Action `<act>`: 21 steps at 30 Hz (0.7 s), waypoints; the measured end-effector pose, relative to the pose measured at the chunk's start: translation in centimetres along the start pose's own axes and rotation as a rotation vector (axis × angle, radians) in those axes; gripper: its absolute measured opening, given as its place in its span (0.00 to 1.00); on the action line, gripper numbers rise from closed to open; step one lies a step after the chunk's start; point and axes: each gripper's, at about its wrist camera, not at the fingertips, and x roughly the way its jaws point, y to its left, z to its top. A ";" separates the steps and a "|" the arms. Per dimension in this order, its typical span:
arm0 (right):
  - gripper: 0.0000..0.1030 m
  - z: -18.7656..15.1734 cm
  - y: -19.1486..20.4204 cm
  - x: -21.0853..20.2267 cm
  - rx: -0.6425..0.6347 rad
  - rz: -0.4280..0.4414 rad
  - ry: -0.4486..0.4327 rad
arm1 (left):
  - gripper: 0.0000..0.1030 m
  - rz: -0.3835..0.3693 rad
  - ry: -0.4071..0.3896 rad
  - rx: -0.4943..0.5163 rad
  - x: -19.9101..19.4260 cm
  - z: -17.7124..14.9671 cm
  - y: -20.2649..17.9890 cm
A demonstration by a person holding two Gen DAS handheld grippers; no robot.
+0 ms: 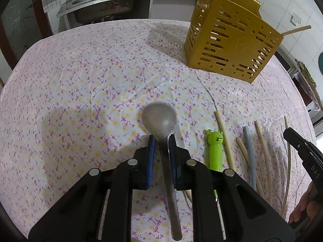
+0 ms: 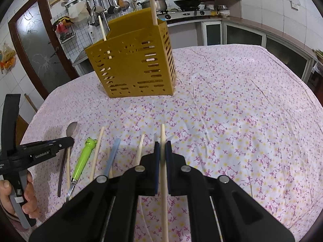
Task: Organize utensils
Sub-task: 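Grasp the metal spoon by its handle with the left gripper while the right gripper grasps a chopstick, then carry the spoon and chopstick up and insert both into the yellow holder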
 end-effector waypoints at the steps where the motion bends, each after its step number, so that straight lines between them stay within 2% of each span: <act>1: 0.06 0.0 0.0 0.1 -0.001 0.001 0.002 | 0.17 0.005 -0.002 0.003 0.0 0.1 -0.1; 14: 0.06 0.1 0.0 0.7 -0.009 -0.006 0.019 | 0.19 0.016 0.009 -0.006 0.6 0.6 -0.1; 17: 0.06 0.1 0.0 0.7 -0.008 -0.008 0.019 | 0.11 0.025 0.008 0.006 0.7 0.9 -0.4; 21: 0.06 0.0 -0.3 0.8 -0.006 -0.010 0.021 | 0.08 0.027 0.007 0.005 0.6 1.1 -0.5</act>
